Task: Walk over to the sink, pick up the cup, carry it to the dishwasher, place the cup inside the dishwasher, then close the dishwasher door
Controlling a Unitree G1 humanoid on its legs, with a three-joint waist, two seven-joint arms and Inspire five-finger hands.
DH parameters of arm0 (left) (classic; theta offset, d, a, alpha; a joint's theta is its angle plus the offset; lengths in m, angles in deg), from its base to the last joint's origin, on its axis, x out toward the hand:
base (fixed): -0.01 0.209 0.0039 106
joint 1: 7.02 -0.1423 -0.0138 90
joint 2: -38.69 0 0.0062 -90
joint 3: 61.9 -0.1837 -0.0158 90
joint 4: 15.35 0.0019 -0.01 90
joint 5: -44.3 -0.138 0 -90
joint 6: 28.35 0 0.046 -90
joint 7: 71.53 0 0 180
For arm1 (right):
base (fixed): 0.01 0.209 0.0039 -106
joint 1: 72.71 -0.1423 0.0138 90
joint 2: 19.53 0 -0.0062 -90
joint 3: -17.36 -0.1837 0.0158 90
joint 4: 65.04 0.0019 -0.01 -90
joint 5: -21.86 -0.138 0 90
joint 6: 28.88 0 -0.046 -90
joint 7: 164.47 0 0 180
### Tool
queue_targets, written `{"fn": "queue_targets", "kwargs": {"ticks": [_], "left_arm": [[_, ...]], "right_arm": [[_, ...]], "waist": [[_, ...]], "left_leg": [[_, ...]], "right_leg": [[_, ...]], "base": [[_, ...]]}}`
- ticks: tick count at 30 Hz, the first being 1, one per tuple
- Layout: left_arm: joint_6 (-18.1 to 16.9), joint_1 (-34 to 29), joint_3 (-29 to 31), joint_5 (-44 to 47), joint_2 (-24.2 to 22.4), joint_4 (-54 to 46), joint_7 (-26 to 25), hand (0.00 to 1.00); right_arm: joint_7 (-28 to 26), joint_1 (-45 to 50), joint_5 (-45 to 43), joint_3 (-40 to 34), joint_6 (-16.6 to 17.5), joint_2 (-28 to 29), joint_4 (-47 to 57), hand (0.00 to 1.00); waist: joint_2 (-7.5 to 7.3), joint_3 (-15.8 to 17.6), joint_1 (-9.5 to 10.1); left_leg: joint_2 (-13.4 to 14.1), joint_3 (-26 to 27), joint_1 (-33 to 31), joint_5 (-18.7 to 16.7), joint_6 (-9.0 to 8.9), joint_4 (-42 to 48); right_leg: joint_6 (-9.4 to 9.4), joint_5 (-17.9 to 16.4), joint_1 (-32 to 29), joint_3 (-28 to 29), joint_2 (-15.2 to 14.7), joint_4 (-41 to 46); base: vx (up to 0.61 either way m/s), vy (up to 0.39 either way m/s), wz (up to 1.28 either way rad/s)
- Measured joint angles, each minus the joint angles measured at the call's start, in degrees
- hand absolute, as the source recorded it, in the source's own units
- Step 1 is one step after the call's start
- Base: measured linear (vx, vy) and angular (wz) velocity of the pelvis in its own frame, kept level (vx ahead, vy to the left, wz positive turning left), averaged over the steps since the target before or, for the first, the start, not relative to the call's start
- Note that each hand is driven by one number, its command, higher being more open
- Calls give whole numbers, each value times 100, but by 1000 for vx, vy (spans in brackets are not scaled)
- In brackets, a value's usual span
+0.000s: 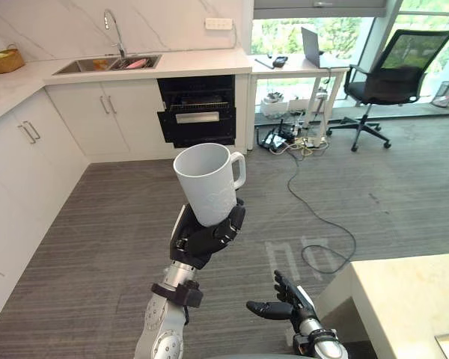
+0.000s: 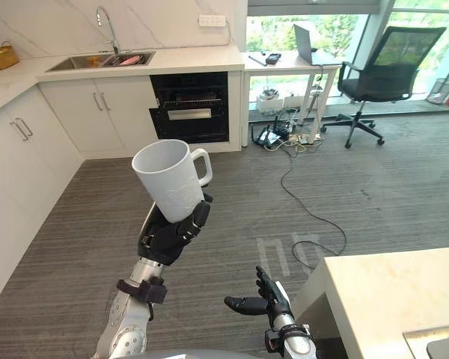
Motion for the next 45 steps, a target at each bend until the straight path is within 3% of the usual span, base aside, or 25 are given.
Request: {"fn": "queue_targets", "kwargs": {"ticks": [1, 3, 4, 9, 14, 19, 26, 28, 34, 45], "left_arm": [[-20, 11, 71, -8, 5, -2, -2, 0], [-5, -19, 205, -7, -13, 49, -11, 0], [9, -125, 255, 4, -28, 50, -6, 0], [5, -378, 378, 20, -36, 48, 13, 0], [6, -375, 372, 17, -51, 153, 37, 0], [5, -370, 373, -36, -12, 340, -10, 0], [5, -369, 367, -346, 52, 400, -411, 0], [4, -401, 501, -349, 125, 406, -844, 0], [1, -402, 558, -351, 115, 448, -844, 0], [-24, -615, 1233, -701, -224, 1943, -1161, 0]], "right_arm": [[-78, 75, 1, 93, 1, 50, 4, 100], [-158, 126, 7, 152, 3, 124, 3, 100], [-190, 131, 11, 169, 3, 115, 11, 100], [-324, 68, 12, 194, 74, 151, 237, 100], [-204, -204, 16, 182, 74, 29, 198, 100], [-102, -338, 143, 145, 74, -98, -137, 100], [-78, -350, 230, 128, 73, -141, -262, 100], [-131, -453, 402, 179, 69, -191, -391, 100], [-135, -398, 402, 151, 73, -181, -391, 100], [-284, 114, -12, -488, 200, 13, -394, 100]], "waist": [[-113, -2, 10], [-295, 17, 3], [-299, -3, 77], [-113, -63, 258], [-80, -81, 228], [52, -60, 224], [176, -40, 188], [265, 86, 247], [263, 85, 244], [275, 91, 183]], "left_leg": [[-15, -103, -67, 22, -35, -3], [-130, -185, -65, 59, -88, 1], [-110, -162, -39, 87, -124, -3], [102, -115, -3, 153, -200, -147], [129, -108, 120, 309, -278, -480], [185, -148, 241, 369, -346, -664], [197, -214, 279, 593, -384, -891], [277, -386, 256, 927, -413, -1155], [308, -306, 260, 912, -432, -1127], [451, -622, 214, 924, -568, -1122]], "right_leg": [[11, 2, -6, 177, 197, -449], [78, 187, -15, 241, 206, -679], [129, 237, 44, 197, 204, -761], [231, 669, 407, 152, 422, -1628], [212, 753, 536, 132, 519, -1940], [192, 767, 631, 77, 612, -2002], [151, 793, 610, 21, 658, -1998], [15, 963, 608, -91, 809, -2202], [-7, 991, 593, -4, 849, -2266], [-23, 1077, 912, -899, 895, -2623]], "base": [[-73, -10, 52], [14, -60, 55], [90, -78, 33], [110, -53, -5], [118, -48, -3], [80, -44, 5], [-50, -30, 5], [-71, -15, 1], [0, 0, -6], [42, -49, 15]]}}
